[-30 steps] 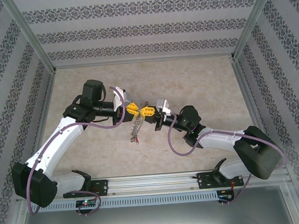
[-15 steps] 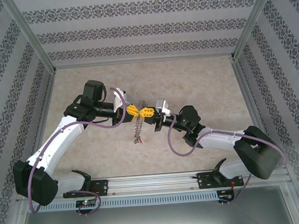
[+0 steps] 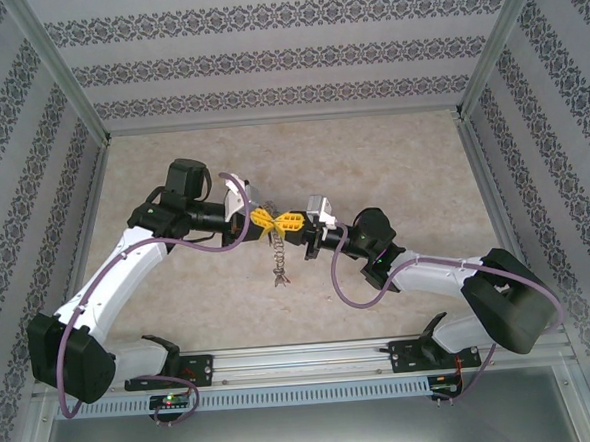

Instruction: Put the keys on the keyring

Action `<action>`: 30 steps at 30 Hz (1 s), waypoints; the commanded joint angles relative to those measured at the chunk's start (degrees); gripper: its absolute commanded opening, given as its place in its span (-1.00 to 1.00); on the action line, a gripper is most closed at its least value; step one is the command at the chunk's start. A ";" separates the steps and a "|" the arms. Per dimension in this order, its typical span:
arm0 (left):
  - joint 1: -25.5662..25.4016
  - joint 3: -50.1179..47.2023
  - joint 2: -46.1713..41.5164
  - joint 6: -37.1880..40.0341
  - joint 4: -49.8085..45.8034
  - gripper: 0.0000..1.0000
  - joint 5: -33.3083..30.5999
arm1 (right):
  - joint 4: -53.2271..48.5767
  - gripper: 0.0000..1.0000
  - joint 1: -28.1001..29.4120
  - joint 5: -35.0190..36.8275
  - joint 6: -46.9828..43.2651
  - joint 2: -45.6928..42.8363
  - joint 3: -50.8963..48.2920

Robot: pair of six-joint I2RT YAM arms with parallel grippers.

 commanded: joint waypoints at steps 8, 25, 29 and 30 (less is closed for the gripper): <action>-0.18 2.51 -0.21 8.15 -9.14 -1.00 -4.46 | -9.58 -0.99 -1.63 -5.59 -8.51 -4.59 2.49; -9.50 7.87 1.97 21.15 -18.75 -1.00 -20.60 | -68.58 -0.27 -3.53 -8.86 -40.16 -11.01 16.55; -11.24 8.88 2.78 22.37 -19.51 -1.00 -21.29 | -70.15 -0.27 -3.75 -10.58 -38.96 -10.25 18.04; -11.85 9.06 3.02 22.71 -19.78 -1.00 -22.17 | -70.01 -0.26 -3.73 -11.40 -38.29 -10.14 18.12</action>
